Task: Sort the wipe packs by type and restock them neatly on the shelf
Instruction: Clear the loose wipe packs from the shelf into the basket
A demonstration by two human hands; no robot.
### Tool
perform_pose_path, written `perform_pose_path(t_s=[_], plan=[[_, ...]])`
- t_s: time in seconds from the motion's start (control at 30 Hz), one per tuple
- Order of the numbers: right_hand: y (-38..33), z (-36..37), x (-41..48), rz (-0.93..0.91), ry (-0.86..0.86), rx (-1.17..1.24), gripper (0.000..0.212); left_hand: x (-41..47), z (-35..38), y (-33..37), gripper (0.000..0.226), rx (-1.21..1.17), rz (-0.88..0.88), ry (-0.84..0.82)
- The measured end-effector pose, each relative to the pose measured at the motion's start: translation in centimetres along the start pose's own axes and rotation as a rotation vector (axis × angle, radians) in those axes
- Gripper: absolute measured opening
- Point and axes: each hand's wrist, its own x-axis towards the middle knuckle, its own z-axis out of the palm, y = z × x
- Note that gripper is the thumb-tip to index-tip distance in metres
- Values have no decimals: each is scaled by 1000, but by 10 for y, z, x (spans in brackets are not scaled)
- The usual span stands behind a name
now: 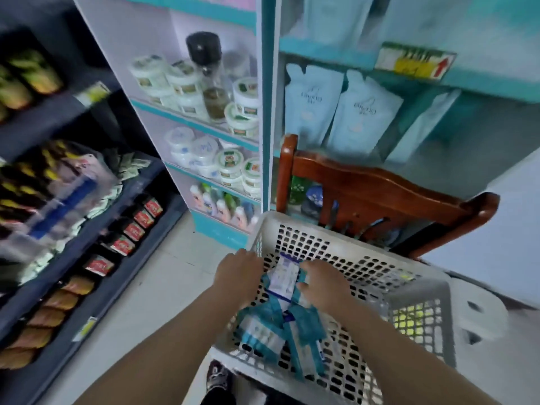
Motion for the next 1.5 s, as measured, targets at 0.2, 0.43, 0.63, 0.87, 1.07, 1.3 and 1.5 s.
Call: perform_pose_path(t_s=[0.2, 0.43, 0.63, 0.87, 1.07, 1.3, 1.5], plan=[[-76, -67, -19, -214, 113, -115, 39, -71, -65, -67, 29, 53, -219, 78], [-202, -116, -36, -515, 310, -230, 39, -161, -120, -160, 33, 47, -517, 212], [-315, -146, -45, -712, 415, -247, 40, -229, -135, -253, 28, -5, -639, 352], [-446, -170, -38, -881, 535, -244, 45, -289, -147, -366, 25, 38, -764, 480], [-541, -178, -27, -959, 590, -211, 43, -320, -161, -446, 29, 52, -843, 514], [-624, -188, 8, -1023, 588, -219, 43, -322, -174, -517, 25, 28, -920, 503], [-686, -204, 72, -1075, 534, -271, 48, -286, -181, -580, 26, -7, -999, 481]])
